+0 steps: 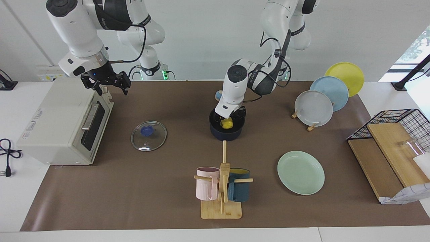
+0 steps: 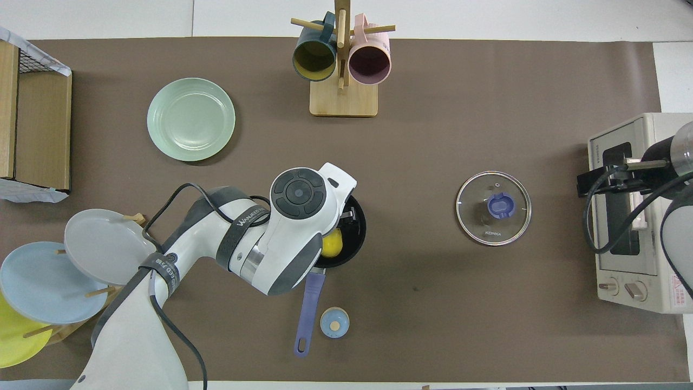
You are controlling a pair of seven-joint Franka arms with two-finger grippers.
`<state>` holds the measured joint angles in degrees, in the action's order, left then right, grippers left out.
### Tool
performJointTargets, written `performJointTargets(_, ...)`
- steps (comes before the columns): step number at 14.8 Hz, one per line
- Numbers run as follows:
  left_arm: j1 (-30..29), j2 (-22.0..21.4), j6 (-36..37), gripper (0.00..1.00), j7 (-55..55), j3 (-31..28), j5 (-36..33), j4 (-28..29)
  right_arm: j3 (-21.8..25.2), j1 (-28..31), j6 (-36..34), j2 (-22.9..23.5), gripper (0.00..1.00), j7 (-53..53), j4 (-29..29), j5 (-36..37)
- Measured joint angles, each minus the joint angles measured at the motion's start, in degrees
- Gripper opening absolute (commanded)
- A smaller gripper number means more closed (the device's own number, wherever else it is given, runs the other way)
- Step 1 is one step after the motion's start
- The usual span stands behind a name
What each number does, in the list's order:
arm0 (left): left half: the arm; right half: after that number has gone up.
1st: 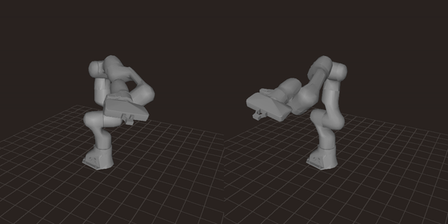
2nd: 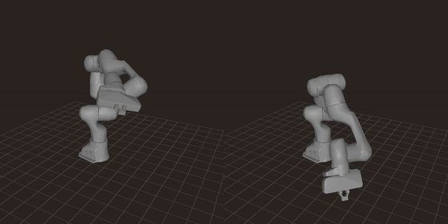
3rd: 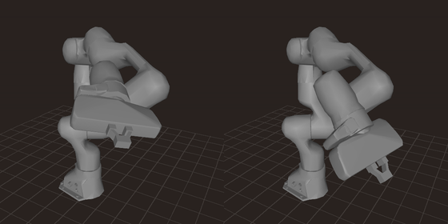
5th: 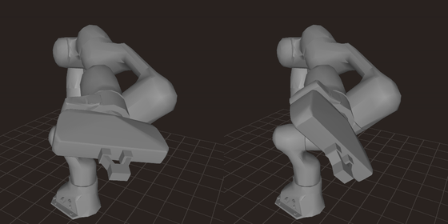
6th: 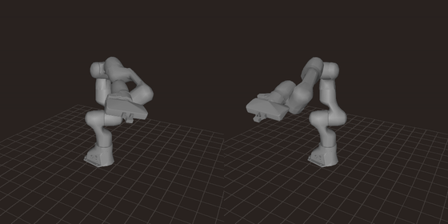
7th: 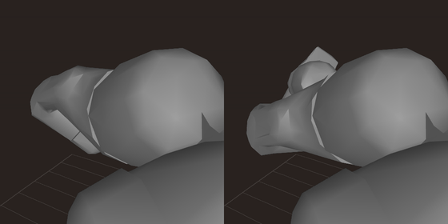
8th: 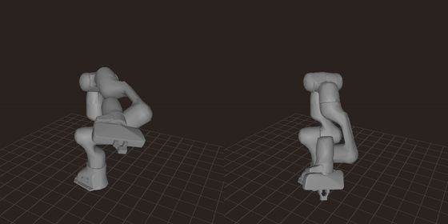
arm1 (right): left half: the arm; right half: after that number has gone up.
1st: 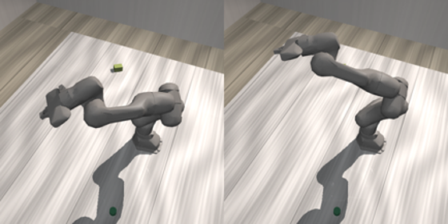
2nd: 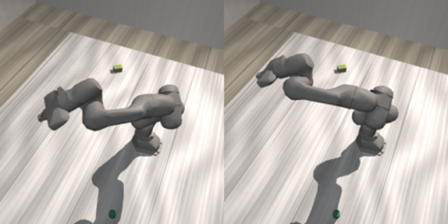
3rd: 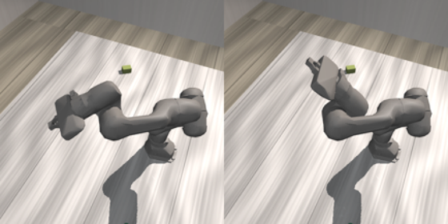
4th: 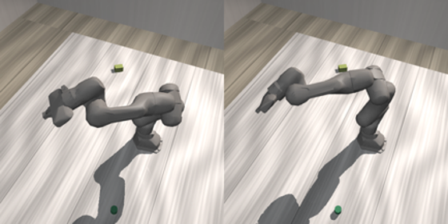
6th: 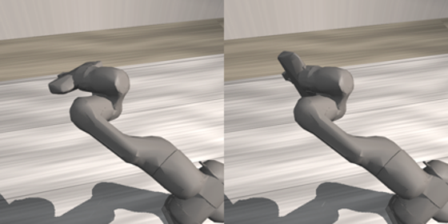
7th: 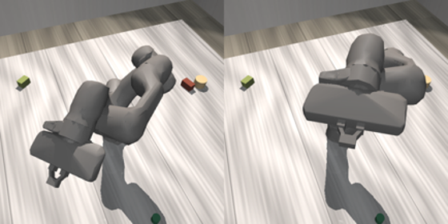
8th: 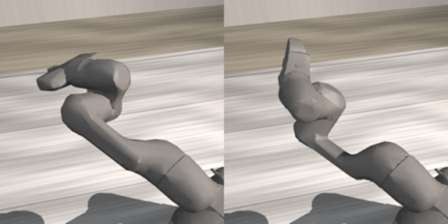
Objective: Transfer potato from pot to plate
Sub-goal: 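Grasp the yellow potato in the pot with the left gripper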
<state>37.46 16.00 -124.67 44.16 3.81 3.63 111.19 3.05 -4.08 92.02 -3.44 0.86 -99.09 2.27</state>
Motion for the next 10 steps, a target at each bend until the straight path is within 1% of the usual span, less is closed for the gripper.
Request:
performJointTargets(3, 0.2, 0.4, -0.7, 0.99, 0.0, 0.0, 0.0, 0.5, -0.1, 0.6, -1.4, 4.8, 1.0, 0.0, 5.0, 0.0)
performJointTargets(4, 0.3, 0.5, -0.7, 0.91, 0.0, 0.0, 0.0, 0.5, -0.2, 0.6, -1.7, 6.0, 1.0, 0.0, 6.2, 0.0)
performJointTargets(5, 0.4, 0.6, -0.8, 0.73, 0.0, -0.1, 0.0, 0.5, -0.3, 0.6, -1.9, 6.7, 1.0, 0.0, 6.8, 0.0)
performJointTargets(6, 0.4, 0.6, -0.8, 0.43, 0.0, -0.1, 0.0, 0.5, -0.4, 0.6, -2.1, 6.9, 1.0, 0.0, 7.1, 0.0)
performJointTargets(7, 0.4, 0.6, -0.9, 0.2, 0.0, -0.1, 0.0, 0.5, -0.4, 0.8, -2.3, 6.8, 1.0, 0.0, 7.3, 0.0)
performJointTargets(8, 0.5, 0.6, -0.9, 0.05, 0.0, -0.1, 0.0, 0.5, -0.4, 1.2, -2.5, 6.4, 1.0, 0.0, 7.3, 0.0)
performJointTargets(9, 0.5, 0.5, -0.9, 0.0, 0.0, -0.1, 0.0, 0.4, -0.3, 1.6, -2.6, 6.0, 1.0, 0.0, 7.3, 0.0)
performJointTargets(10, 0.5, 0.5, -0.9, 0.0, 0.0, -0.1, 0.0, 0.4, -0.3, 1.9, -2.8, 5.6, 1.0, 0.0, 7.3, 0.0)
